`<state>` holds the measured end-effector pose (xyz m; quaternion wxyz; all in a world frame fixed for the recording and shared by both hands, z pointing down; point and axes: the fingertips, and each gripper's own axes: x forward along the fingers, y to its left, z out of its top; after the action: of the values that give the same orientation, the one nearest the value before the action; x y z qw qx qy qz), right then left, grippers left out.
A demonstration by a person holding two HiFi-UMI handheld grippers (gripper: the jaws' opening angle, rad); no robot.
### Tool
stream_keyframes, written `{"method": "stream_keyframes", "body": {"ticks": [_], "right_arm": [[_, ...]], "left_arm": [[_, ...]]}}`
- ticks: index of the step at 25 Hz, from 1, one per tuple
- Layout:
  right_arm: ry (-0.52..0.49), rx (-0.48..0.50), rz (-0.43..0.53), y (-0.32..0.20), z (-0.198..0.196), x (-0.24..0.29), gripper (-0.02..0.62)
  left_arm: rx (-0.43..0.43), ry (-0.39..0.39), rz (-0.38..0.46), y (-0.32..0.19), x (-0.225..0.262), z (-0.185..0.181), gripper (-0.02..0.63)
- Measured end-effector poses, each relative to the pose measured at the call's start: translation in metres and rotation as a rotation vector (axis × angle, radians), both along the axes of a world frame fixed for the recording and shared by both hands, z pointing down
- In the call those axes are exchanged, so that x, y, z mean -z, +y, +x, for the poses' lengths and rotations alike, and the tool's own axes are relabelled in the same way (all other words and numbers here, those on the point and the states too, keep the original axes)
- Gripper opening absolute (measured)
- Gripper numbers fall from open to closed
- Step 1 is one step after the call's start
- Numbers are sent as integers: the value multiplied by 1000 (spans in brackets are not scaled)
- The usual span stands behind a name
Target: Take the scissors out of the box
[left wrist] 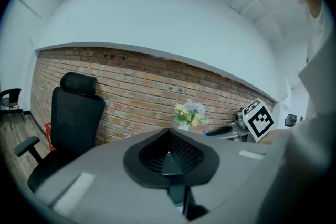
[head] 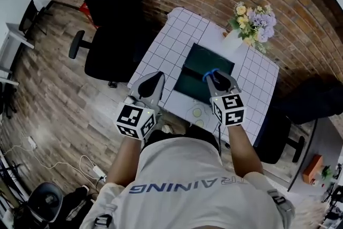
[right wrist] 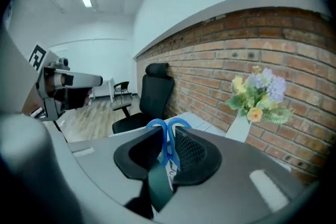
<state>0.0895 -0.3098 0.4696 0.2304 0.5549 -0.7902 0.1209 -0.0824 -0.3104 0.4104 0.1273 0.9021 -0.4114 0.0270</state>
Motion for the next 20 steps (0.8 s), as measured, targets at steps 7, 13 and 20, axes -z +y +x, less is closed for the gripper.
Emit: {"method": "stream_keyframes", "body": {"ticks": [7,13,20], "right_arm": [[-105,-103,226,38,40,92,94],[-125,-189,304,72,73,118,92],[-188,-182,313,86,72,122,92]], "left_arm": [[-66,17,76,18,36,22,3],[-98,28,132,23,57,36,3],[-122,31,118,34,56,48,3]]}}
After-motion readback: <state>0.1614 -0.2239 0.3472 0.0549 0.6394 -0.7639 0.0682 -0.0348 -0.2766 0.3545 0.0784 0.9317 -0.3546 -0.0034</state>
